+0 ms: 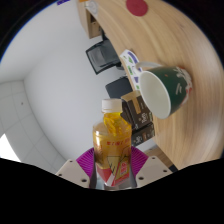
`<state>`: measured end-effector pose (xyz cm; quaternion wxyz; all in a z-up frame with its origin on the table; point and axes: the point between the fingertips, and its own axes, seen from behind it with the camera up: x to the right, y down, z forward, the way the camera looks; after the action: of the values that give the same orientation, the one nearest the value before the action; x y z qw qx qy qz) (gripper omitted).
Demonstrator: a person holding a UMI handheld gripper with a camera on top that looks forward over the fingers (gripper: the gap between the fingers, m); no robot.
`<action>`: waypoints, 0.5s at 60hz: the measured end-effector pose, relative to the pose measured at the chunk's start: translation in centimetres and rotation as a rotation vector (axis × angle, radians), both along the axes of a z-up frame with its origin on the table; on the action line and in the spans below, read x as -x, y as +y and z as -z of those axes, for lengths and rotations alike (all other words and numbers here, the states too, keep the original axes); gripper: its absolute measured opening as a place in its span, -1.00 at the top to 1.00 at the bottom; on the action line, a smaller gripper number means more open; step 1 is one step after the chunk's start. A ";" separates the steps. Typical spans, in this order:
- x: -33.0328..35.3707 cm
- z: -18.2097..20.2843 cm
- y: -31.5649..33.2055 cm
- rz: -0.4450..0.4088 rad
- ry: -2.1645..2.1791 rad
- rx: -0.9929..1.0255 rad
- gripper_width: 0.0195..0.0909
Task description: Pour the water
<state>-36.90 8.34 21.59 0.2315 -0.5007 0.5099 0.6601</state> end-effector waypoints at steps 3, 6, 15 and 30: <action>-1.1 -2.0 0.2 -0.008 -0.165 -0.101 0.25; -4.1 -5.4 0.1 -0.001 -0.341 -0.246 0.25; -14.8 -13.1 2.7 0.214 -1.067 -0.532 0.24; -30.4 -1.1 4.4 0.223 -1.936 -0.405 0.23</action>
<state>-6.53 12.78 22.66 0.6896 -0.7237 0.0231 0.0160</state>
